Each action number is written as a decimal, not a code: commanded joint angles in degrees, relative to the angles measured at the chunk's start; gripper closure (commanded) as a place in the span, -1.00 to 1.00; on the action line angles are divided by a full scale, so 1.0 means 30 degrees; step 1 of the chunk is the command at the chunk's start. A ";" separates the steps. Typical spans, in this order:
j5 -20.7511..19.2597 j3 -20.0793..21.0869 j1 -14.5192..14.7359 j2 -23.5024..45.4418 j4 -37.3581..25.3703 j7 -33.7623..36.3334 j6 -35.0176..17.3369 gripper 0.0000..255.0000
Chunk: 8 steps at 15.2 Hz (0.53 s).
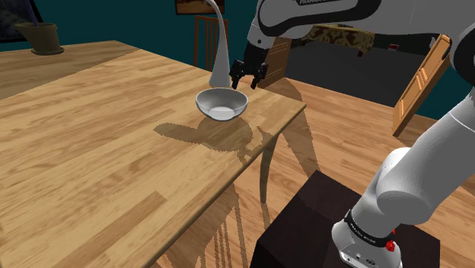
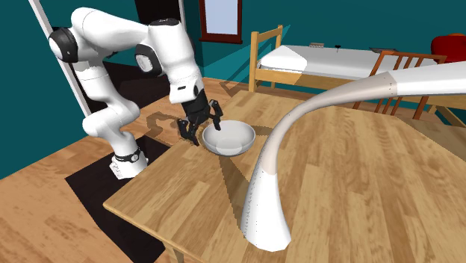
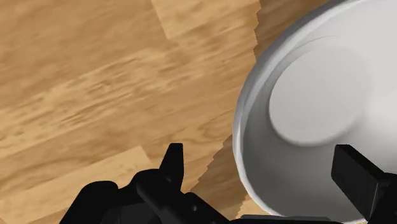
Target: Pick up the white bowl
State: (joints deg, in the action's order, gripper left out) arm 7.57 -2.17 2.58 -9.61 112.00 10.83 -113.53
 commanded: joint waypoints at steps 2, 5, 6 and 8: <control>0.0164 -0.0026 0.0006 0.0326 0.0329 -0.0109 -0.0702 -1.00; 0.0218 -0.0020 0.0016 0.0382 0.1037 -0.0215 -0.1460 -1.00; 0.0238 -0.0018 0.0020 0.0408 0.1265 -0.0251 -0.1712 -1.00; 0.0250 -0.0017 0.0022 0.0424 0.1395 -0.0272 -0.1857 -1.00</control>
State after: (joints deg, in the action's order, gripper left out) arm 8.29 -2.20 2.66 -8.30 115.83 10.10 -118.77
